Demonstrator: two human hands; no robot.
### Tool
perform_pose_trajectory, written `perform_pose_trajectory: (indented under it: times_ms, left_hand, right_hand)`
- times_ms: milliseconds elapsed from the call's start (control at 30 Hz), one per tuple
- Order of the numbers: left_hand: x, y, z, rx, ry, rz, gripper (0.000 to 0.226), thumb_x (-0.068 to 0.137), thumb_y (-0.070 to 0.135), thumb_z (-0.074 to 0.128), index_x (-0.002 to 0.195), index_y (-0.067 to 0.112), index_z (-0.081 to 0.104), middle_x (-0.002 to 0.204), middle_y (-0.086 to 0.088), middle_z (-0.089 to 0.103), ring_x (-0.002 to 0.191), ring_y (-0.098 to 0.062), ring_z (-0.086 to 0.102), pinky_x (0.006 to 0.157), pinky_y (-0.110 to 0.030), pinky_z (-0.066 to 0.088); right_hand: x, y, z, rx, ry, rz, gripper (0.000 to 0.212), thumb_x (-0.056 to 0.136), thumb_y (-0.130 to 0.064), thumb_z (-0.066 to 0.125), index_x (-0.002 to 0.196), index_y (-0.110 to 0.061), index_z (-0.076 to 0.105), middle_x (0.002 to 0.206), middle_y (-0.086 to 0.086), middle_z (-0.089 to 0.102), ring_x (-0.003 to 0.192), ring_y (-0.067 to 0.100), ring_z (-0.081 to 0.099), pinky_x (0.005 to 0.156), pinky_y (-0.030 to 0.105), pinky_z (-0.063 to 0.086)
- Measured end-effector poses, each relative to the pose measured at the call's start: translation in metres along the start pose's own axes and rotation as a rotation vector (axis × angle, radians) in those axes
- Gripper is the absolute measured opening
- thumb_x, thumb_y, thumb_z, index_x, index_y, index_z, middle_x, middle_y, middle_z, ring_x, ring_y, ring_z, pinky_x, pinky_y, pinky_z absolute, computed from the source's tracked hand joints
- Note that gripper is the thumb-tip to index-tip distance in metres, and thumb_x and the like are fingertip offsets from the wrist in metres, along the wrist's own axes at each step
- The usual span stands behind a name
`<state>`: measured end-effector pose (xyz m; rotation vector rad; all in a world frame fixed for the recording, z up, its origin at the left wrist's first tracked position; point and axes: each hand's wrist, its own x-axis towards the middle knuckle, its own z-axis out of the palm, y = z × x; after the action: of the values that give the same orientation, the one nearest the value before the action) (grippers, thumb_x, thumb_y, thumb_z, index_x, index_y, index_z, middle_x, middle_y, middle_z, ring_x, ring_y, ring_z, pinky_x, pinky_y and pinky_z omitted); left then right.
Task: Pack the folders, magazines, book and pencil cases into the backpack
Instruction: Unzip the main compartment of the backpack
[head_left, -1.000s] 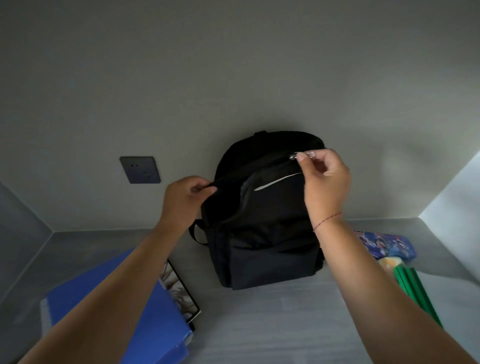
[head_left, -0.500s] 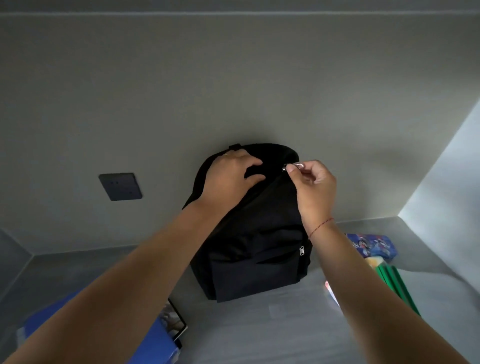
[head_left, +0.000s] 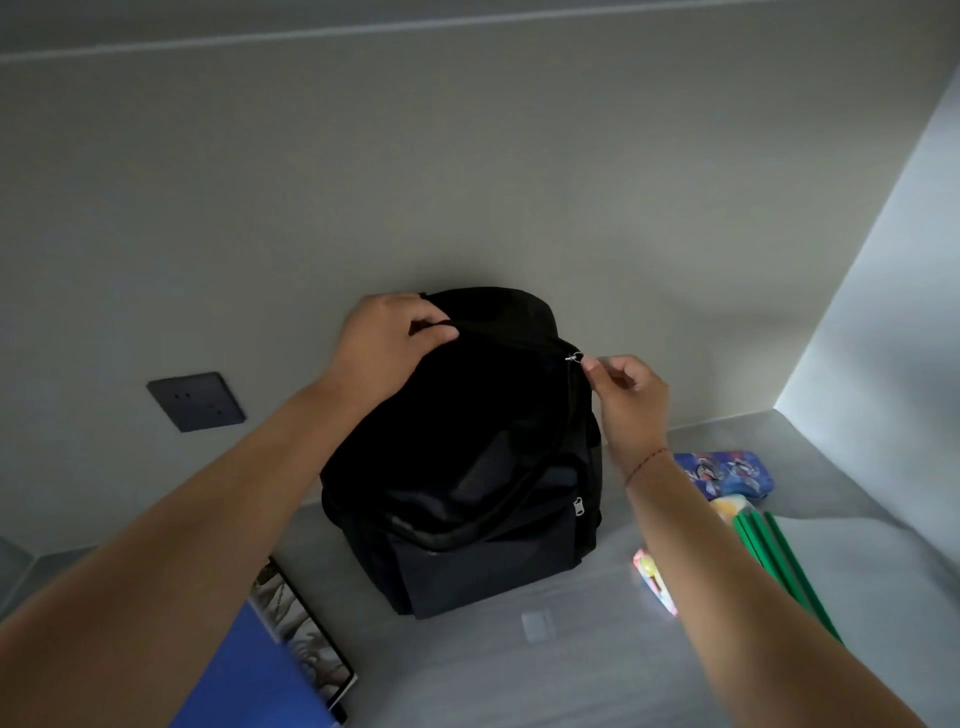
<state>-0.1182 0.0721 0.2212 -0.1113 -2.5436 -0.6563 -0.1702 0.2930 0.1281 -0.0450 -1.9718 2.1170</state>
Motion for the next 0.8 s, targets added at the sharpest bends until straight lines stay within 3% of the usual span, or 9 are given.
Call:
perform_pose_trajectory:
  times_ms: [200, 400, 500, 667, 800]
  left_hand:
    - [0.006, 0.003, -0.002, 0.024, 0.032, -0.017, 0.015, 0.084, 0.023, 0.068, 0.092, 0.012, 0.075, 0.093, -0.002, 0.072, 0.084, -0.015, 0.063, 0.08, -0.025, 0.045]
    - [0.008, 0.003, -0.001, 0.02, 0.067, -0.054, 0.016, 0.084, 0.023, 0.068, 0.093, 0.011, 0.075, 0.093, -0.003, 0.072, 0.081, -0.011, 0.061, 0.077, -0.02, 0.041]
    - [0.009, 0.005, -0.001, 0.007, 0.093, -0.069, 0.017, 0.083, 0.023, 0.069, 0.093, 0.01, 0.075, 0.092, -0.005, 0.073, 0.081, -0.015, 0.063, 0.077, -0.024, 0.044]
    - [0.006, 0.007, 0.001, -0.001, 0.107, -0.087, 0.018, 0.083, 0.023, 0.069, 0.094, 0.01, 0.074, 0.091, -0.004, 0.072, 0.083, -0.018, 0.063, 0.081, -0.029, 0.047]
    - [0.009, 0.004, 0.003, 0.024, 0.153, -0.092, 0.015, 0.084, 0.023, 0.067, 0.092, 0.011, 0.073, 0.09, -0.005, 0.071, 0.082, -0.02, 0.063, 0.077, -0.029, 0.047]
  right_hand:
    - [0.003, 0.016, -0.015, -0.049, 0.053, 0.033, 0.015, 0.084, -0.024, 0.069, 0.075, -0.011, 0.066, 0.064, -0.004, 0.061, 0.059, 0.006, 0.052, 0.053, 0.003, 0.041]
    - [0.003, 0.023, -0.017, -0.04, 0.057, 0.117, 0.02, 0.082, -0.025, 0.07, 0.065, -0.017, 0.063, 0.06, -0.003, 0.056, 0.059, 0.01, 0.047, 0.061, 0.02, 0.041]
    - [0.001, 0.025, -0.019, -0.006, 0.057, 0.164, 0.026, 0.082, -0.024, 0.071, 0.061, -0.015, 0.058, 0.056, -0.004, 0.05, 0.056, 0.009, 0.043, 0.056, 0.016, 0.04]
    - [-0.004, 0.03, -0.02, -0.016, 0.056, 0.247, 0.034, 0.081, -0.024, 0.07, 0.054, -0.019, 0.05, 0.055, -0.003, 0.044, 0.056, 0.012, 0.04, 0.059, 0.024, 0.036]
    - [-0.004, 0.021, -0.018, -0.031, 0.069, 0.122, 0.03, 0.083, -0.019, 0.068, 0.058, -0.015, 0.052, 0.054, -0.004, 0.047, 0.05, 0.004, 0.042, 0.054, 0.017, 0.037]
